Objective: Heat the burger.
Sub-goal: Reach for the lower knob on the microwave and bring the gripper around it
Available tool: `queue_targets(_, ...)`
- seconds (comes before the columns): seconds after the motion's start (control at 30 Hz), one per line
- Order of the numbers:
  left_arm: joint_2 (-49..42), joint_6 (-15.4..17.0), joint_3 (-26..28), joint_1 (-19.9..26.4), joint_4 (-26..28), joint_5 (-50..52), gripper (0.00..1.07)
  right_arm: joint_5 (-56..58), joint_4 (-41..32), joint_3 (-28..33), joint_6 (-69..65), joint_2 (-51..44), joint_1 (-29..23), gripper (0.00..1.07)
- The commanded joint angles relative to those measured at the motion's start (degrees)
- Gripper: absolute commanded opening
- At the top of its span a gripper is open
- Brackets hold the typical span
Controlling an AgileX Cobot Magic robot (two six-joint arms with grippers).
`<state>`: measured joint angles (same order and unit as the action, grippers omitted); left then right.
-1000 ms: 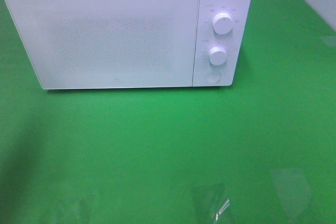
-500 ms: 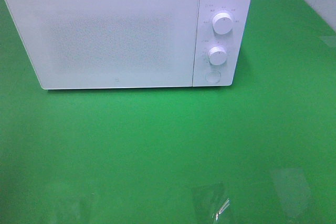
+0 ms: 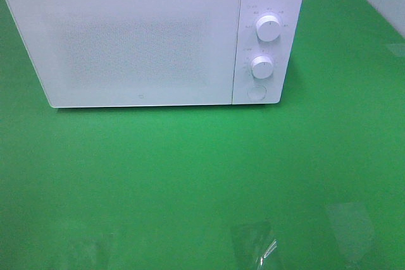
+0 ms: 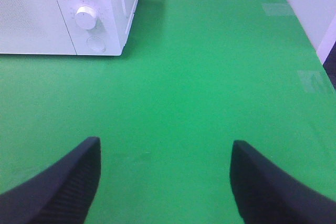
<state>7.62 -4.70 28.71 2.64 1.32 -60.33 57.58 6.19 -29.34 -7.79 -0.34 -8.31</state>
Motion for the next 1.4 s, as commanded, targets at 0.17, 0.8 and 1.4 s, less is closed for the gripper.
queue_targets(0.17,-9.68,-0.46,-0.11,0.06,-0.29,0.86,1.0,0.06,0.23,0.0,-0.52,-1.32,0.34,0.69)
queue_targets(0.8,-9.34,-0.46,-0.11,0.06,-0.29,0.86,1.0,-0.06,0.23,-0.06,-0.52,-1.09,0.34,0.68)
queue_targets(1.4,-9.34,-0.46,-0.11,0.06,-0.29,0.86,0.99,-0.86,0.17,-0.69,-0.52,-0.97,0.17,0.68)
